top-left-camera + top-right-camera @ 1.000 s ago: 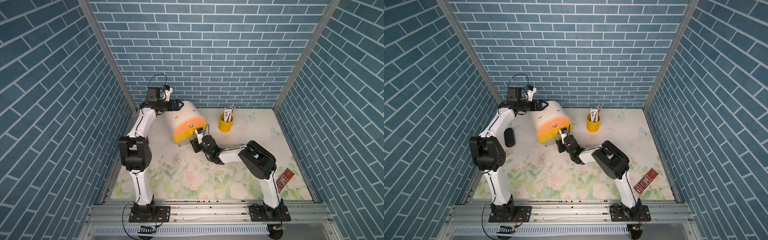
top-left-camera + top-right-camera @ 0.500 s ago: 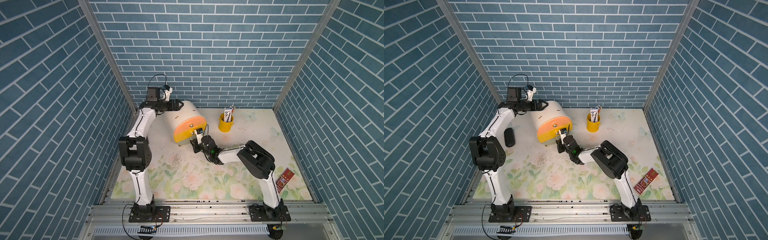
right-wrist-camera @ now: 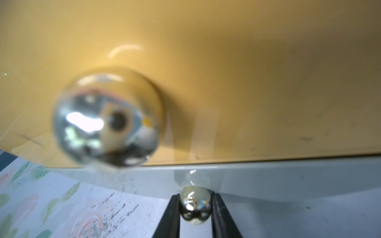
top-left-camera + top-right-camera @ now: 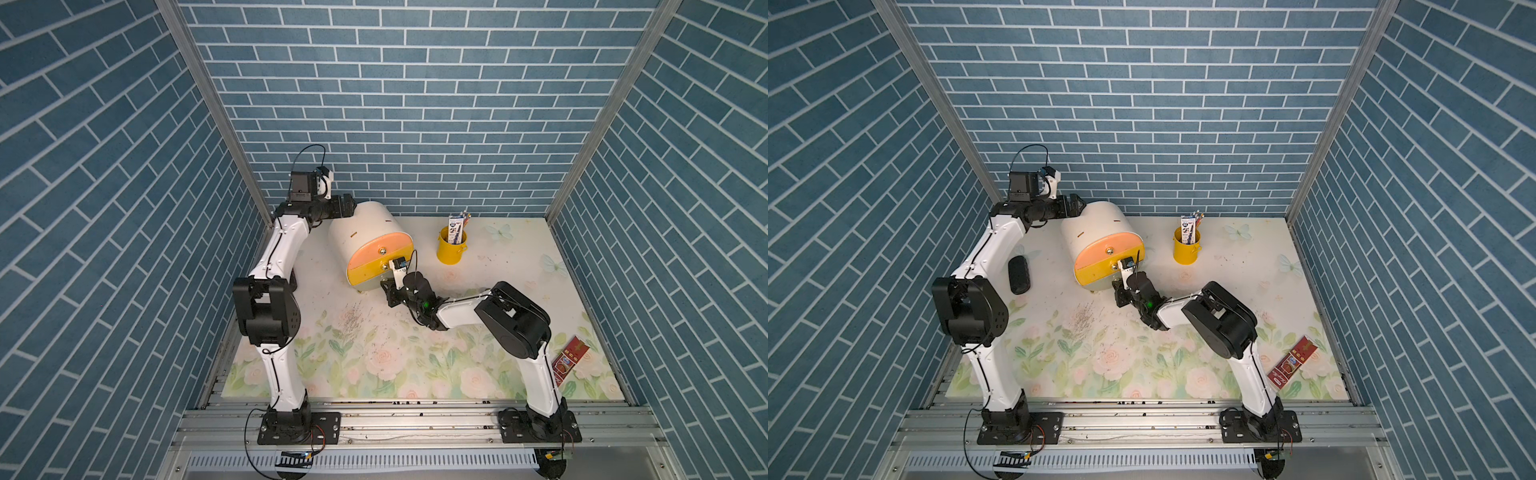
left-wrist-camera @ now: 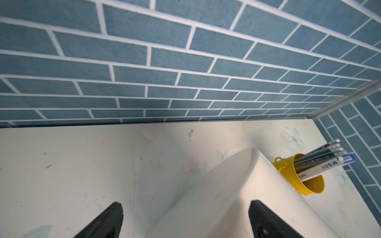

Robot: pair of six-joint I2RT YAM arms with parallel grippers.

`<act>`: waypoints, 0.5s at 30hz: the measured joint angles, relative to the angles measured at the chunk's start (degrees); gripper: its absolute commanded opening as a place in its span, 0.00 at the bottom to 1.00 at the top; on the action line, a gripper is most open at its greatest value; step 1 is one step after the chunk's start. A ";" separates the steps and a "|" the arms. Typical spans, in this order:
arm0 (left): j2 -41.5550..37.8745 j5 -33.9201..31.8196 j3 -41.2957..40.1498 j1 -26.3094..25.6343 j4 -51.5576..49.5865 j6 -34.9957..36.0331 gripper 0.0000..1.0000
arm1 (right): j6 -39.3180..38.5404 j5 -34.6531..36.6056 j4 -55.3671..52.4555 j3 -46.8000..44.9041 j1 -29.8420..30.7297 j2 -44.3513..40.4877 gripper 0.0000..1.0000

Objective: Put the paint cans in the drawer according to color
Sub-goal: Open the drawer in the storage box.

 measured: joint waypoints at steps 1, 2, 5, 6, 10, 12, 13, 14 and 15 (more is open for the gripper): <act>-0.90 -0.70 -0.52 0.00 0.22 -0.26 1.00 | 0.00 0.28 -0.09 -0.33 0.20 -0.33 0.13; -1.90 -0.98 -1.27 0.00 0.48 -0.48 1.00 | -0.02 0.44 -0.09 -0.59 0.31 -0.50 0.13; -5.68 -0.55 -3.56 -0.15 1.18 -0.90 1.00 | -0.04 0.79 -0.11 -1.51 0.61 -1.20 0.13; -6.95 0.04 -4.09 -0.39 1.64 -0.90 1.00 | -0.04 0.83 -0.09 -1.79 0.70 -1.40 0.13; -10.36 3.72 -4.98 -2.58 3.28 -0.85 1.00 | -0.07 1.31 -0.11 -3.30 1.20 -2.58 0.14; -11.19 5.97 -5.44 -4.15 4.13 -0.83 1.00 | -0.07 1.66 -0.13 -4.31 1.51 -3.34 0.13; -11.39 6.88 -5.68 -5.01 4.31 -0.76 1.00 | -0.04 1.77 -0.11 -4.81 1.66 -3.72 0.13; -11.43 7.56 -5.88 -5.73 4.37 -0.66 1.00 | -0.07 1.90 -0.11 -5.31 1.77 -4.09 0.13; -11.41 8.17 -6.16 -6.58 4.33 -0.48 1.00 | -0.07 2.01 -0.13 -5.90 1.90 -4.61 0.13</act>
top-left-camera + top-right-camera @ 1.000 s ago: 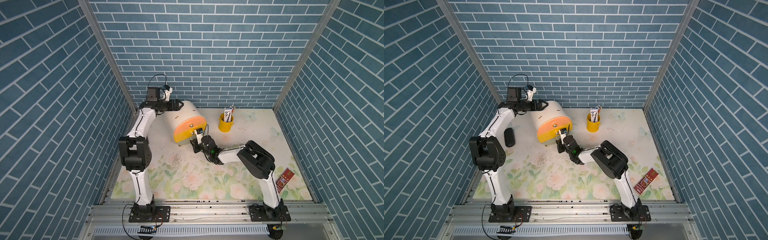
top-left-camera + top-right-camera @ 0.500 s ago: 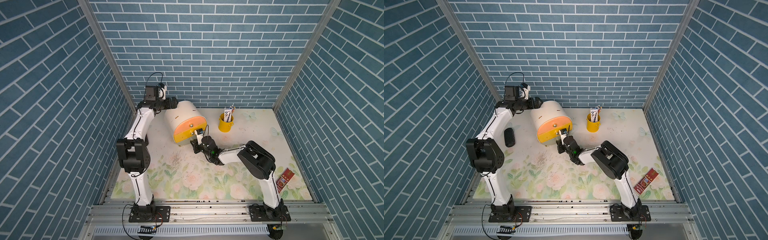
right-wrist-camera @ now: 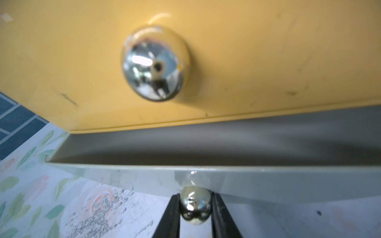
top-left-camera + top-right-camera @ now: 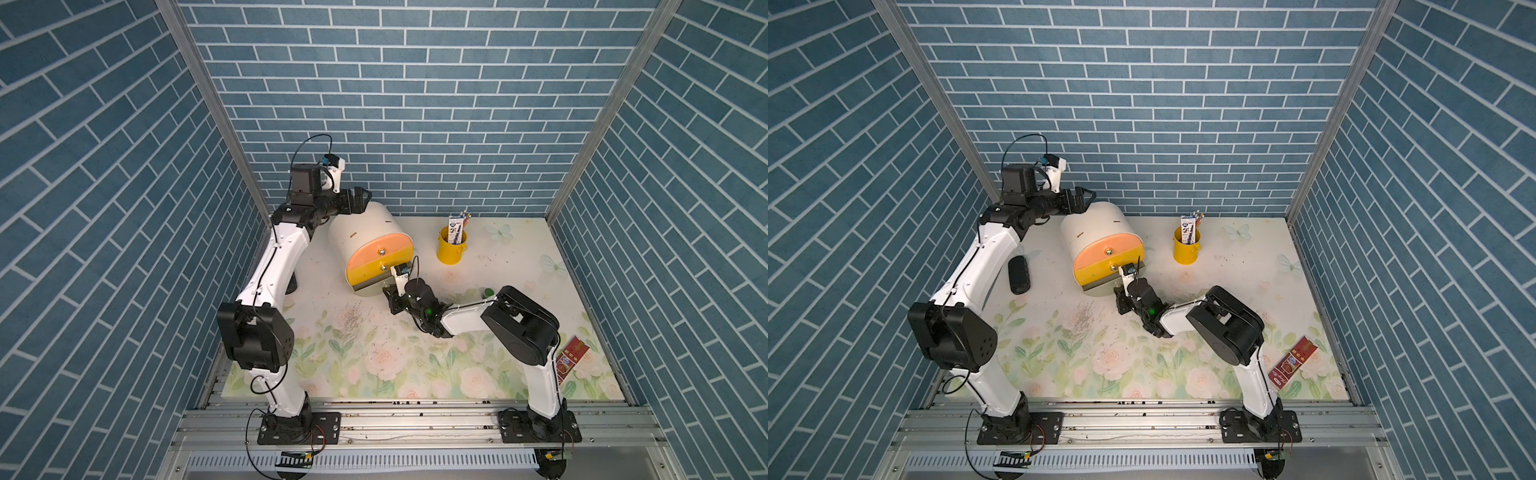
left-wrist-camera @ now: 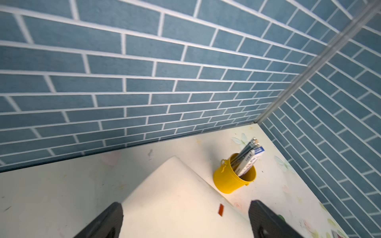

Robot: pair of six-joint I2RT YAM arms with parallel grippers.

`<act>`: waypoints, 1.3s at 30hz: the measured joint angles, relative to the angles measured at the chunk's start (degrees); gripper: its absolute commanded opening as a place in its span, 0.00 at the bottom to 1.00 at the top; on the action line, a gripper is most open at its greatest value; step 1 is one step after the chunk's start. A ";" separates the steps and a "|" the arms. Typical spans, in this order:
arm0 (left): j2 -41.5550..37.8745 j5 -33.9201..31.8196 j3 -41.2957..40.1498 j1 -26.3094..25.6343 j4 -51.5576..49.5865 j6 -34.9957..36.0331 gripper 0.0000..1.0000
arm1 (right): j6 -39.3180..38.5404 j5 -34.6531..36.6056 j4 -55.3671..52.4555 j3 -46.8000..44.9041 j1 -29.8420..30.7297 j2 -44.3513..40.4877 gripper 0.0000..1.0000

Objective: Put the paint cans in the drawer according to color
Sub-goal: Open the drawer in the storage box.

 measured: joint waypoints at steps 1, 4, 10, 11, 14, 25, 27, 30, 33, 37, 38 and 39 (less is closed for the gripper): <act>0.00 0.48 -0.39 -0.74 -0.04 0.11 1.00 | 0.00 0.07 0.00 -0.68 0.15 -0.50 0.13; 0.04 1.55 -1.31 -2.67 -0.37 0.48 1.00 | 0.00 0.37 -0.02 -2.47 0.59 -1.97 0.13; 0.07 2.25 -1.70 -3.78 -0.35 0.72 1.00 | 0.00 1.33 -0.17 -5.07 1.77 -4.04 0.13; 0.07 2.25 -1.84 -3.78 -0.24 0.72 1.00 | 0.00 1.55 -0.20 -5.53 2.05 -4.44 0.13; 0.07 2.27 -2.86 -3.78 -0.02 0.72 1.00 | 0.04 2.34 -0.20 -6.73 2.78 -5.38 0.14; 0.07 2.40 -5.31 -3.89 0.02 0.72 1.00 | 0.46 5.49 -0.17 -10.23 5.68 -8.13 0.13; 0.07 2.40 -5.57 -3.89 0.11 0.72 1.00 | 0.63 6.01 -0.17 -10.75 6.16 -8.68 0.13; 0.07 2.38 -6.34 -3.89 0.26 0.72 1.00 | 1.07 6.64 -0.22 -11.28 6.60 -9.14 0.13; 0.07 2.36 -7.15 -3.89 0.46 0.70 1.00 | 1.79 7.39 -0.63 -11.52 7.19 -9.55 0.13; 0.04 2.36 -7.72 -3.89 1.16 0.72 1.00 | 2.89 8.72 -1.40 -12.00 8.31 -10.21 0.13; 0.04 2.34 -7.76 -3.89 1.27 0.70 1.00 | 3.19 9.07 -1.62 -12.07 8.59 -10.36 0.13; 0.04 2.34 -7.80 -3.89 1.33 0.70 1.00 | 3.65 9.38 -1.97 -12.13 8.90 -10.58 0.13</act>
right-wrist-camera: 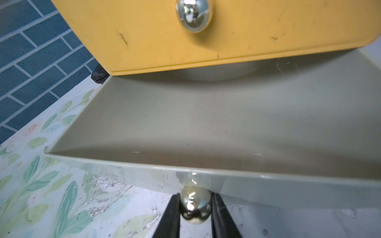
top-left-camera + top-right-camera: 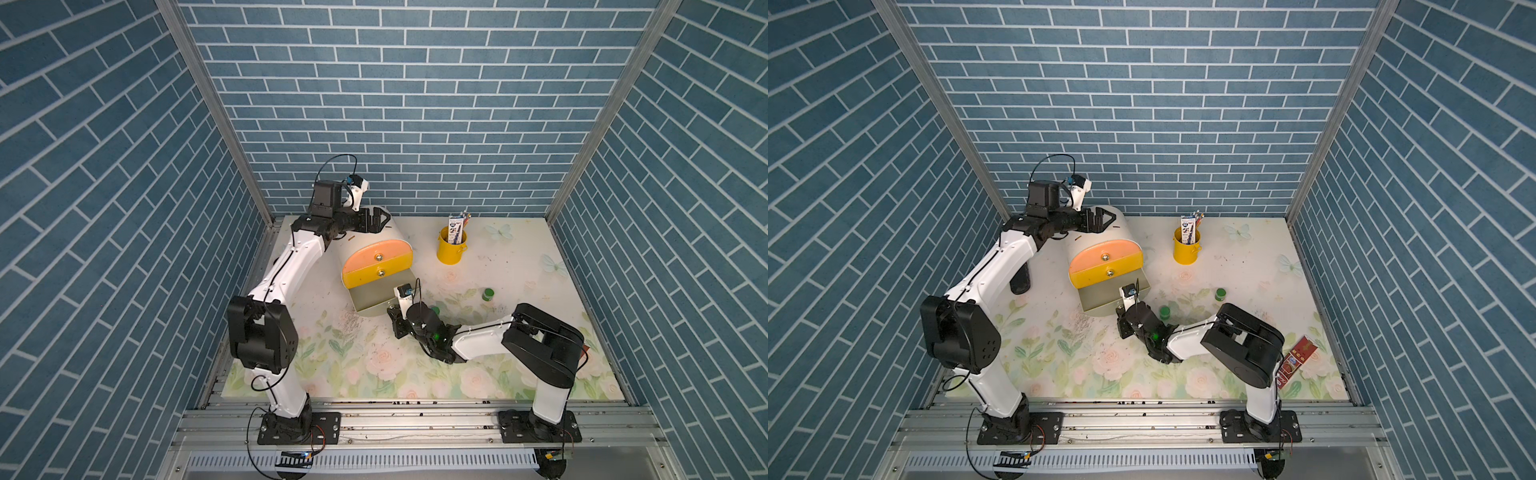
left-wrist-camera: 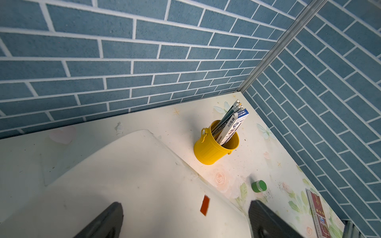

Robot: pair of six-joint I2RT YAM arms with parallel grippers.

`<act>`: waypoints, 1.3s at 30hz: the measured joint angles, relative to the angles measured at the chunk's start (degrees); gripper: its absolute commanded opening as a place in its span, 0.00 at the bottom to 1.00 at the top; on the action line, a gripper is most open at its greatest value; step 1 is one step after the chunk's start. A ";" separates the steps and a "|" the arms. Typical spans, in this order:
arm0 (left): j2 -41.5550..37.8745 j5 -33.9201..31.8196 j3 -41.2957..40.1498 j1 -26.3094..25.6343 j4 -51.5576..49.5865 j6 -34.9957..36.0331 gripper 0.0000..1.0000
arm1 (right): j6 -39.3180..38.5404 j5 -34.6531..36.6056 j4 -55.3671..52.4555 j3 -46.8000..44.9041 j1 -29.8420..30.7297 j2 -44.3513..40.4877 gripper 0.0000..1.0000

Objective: Put the paint cans in the drawer according to color
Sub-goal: Open the drawer in the storage box.

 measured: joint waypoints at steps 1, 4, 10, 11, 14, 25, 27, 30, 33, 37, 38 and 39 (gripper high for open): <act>0.00 0.00 0.00 0.00 0.02 0.00 1.00 | 0.31 0.37 -0.33 -0.02 0.24 -0.20 0.13; 0.00 0.00 -0.11 0.00 0.17 -0.02 1.00 | 1.03 1.33 -0.96 -0.04 0.81 -0.46 0.13; -0.13 0.02 -1.09 0.00 1.99 -0.31 1.00 | 2.95 2.95 -1.55 -0.31 1.62 -0.92 0.13; -0.13 0.02 -1.25 0.00 2.27 -0.37 1.00 | 3.15 3.21 -1.55 -0.33 1.79 -0.94 0.13; -0.13 0.04 -1.88 0.00 3.43 -0.59 1.00 | 3.61 4.04 -1.60 -0.33 2.49 -0.94 0.13; -0.13 0.07 -2.89 0.00 5.60 -0.72 1.00 | 4.87 5.22 -1.70 -0.35 3.74 -0.94 0.36; -0.13 0.04 -2.89 0.00 5.55 -0.70 1.00 | 4.90 4.96 -1.62 -0.39 3.93 -0.96 0.45; -0.13 0.02 -2.67 -0.02 5.20 -0.68 1.00 | 4.68 4.74 -1.70 -0.52 4.35 -1.27 0.50; -0.13 -0.04 -2.05 -0.02 4.17 -0.68 1.00 | 4.37 4.76 -3.06 -1.01 4.39 -3.10 0.53; -0.17 -0.17 -1.44 -0.04 2.73 -0.66 1.00 | 3.63 4.85 -5.44 -2.03 4.39 -8.46 0.54; -0.24 -0.17 -1.42 -0.04 2.49 -0.63 1.00 | 3.17 4.87 -6.12 -2.16 4.37 -9.81 0.54; -0.44 -0.22 -1.42 -0.04 2.21 -0.66 1.00 | 2.73 5.03 -7.21 -2.21 4.37 -11.61 0.54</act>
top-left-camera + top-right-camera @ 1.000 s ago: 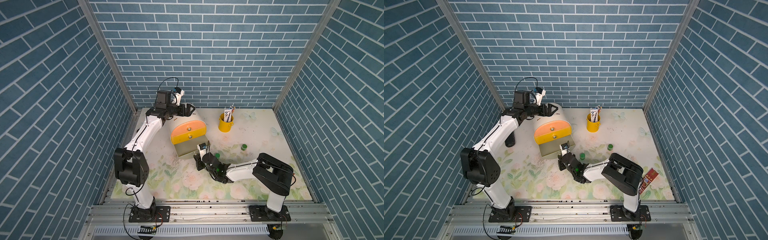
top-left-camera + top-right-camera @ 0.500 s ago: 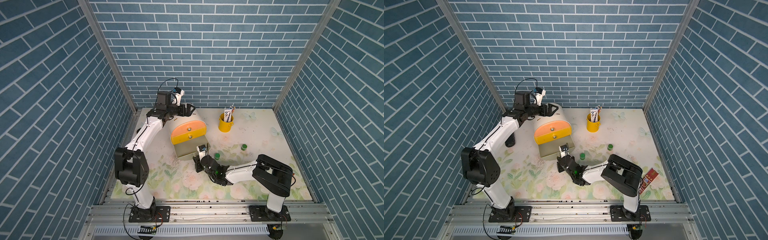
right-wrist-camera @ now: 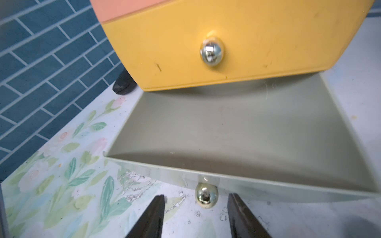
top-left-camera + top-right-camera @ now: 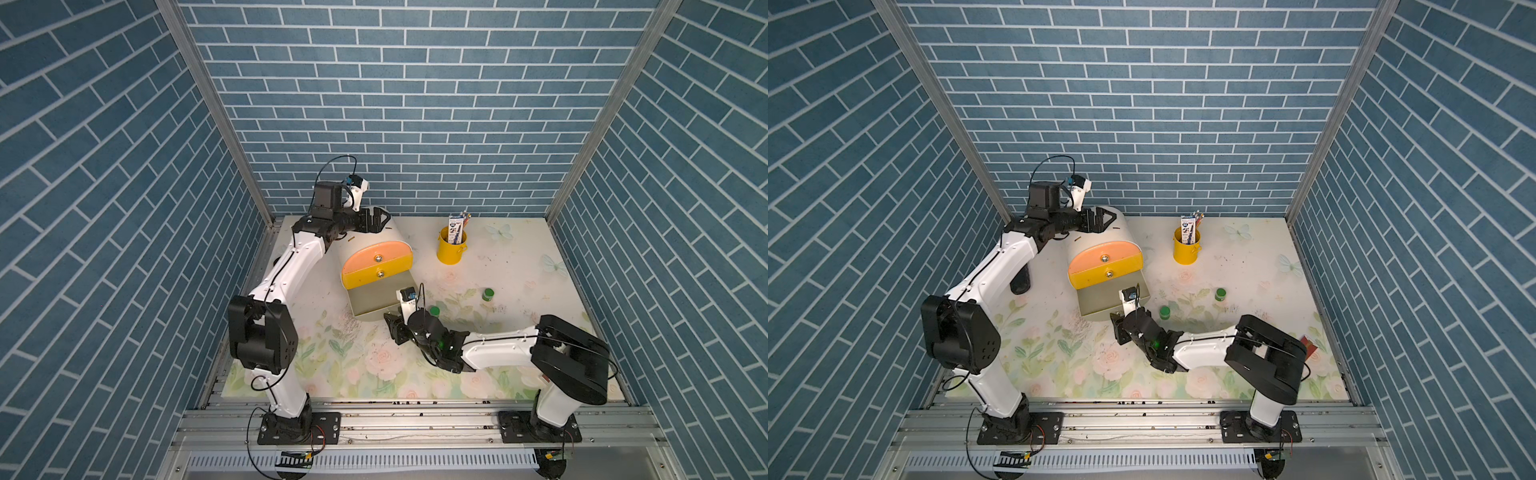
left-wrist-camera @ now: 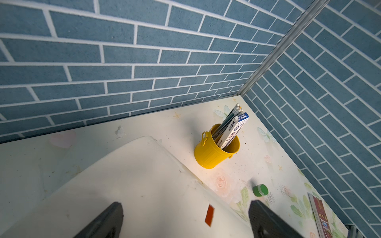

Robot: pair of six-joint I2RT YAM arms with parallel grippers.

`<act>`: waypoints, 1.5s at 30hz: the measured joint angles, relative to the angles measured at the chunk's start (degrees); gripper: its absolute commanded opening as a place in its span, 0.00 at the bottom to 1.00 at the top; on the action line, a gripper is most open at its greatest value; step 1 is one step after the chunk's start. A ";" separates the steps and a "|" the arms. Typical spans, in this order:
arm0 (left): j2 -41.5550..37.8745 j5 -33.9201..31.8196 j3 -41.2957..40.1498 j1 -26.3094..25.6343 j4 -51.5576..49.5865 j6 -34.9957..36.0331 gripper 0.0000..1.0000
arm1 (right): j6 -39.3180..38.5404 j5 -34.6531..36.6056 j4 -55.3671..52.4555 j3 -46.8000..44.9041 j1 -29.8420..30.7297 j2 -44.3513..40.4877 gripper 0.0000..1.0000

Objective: Put the paint cans in the drawer according to color
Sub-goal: Open the drawer in the storage box, then pick up the paint can at the center of the board.

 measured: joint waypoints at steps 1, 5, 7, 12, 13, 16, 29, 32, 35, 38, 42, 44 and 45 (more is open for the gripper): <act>-0.24 -0.02 0.00 -0.02 -0.44 0.00 1.00 | -0.22 0.13 -0.94 0.00 -0.04 -1.57 0.55; -2.60 -1.31 -0.09 -0.81 -2.58 0.00 1.00 | -1.55 0.42 -6.21 0.09 -1.25 -7.98 0.56; -4.72 -2.43 -0.35 -2.01 -3.17 0.00 1.00 | -1.88 0.33 -9.49 0.37 -2.91 -10.71 0.56; -12.48 -6.47 -3.74 -7.91 -2.69 -0.20 1.00 | -2.43 -0.46 -17.55 0.55 -10.82 -17.94 0.55; -13.81 -7.23 -4.61 -9.31 -2.43 -0.28 1.00 | -2.49 -0.81 -18.86 0.55 -12.48 -19.45 0.56; -17.00 -10.56 -7.67 -14.71 -1.07 -0.79 0.98 | -2.67 -1.44 -22.58 0.52 -18.34 -24.48 0.56; -9.79 -22.47 -11.54 -34.14 3.91 -3.45 0.97 | -3.87 -8.44 -35.19 -1.64 -45.46 -37.99 0.57; -3.50 -23.63 -9.44 -37.88 5.38 -3.87 0.97 | -3.19 -11.47 -36.59 -2.78 -52.30 -39.85 0.57; 3.80 -24.50 -5.64 -41.07 6.60 -3.98 0.96 | -1.60 -14.75 -37.35 -4.17 -57.92 -40.94 0.57; 11.21 -25.11 -0.59 -43.30 7.54 -4.00 0.96 | -0.04 -17.57 -37.86 -5.27 -62.01 -41.53 0.57; 20.98 -26.36 7.50 -45.03 7.82 -3.96 0.96 | 1.44 -20.70 -38.62 -5.46 -66.60 -43.21 0.57; 25.29 -27.10 11.30 -45.24 7.85 -3.91 0.95 | 2.10 -21.57 -38.66 -5.57 -68.63 -44.37 0.57; 27.69 -27.56 13.49 -45.24 7.76 -3.87 0.95 | 2.38 -22.36 -38.58 -5.73 -69.66 -45.00 0.57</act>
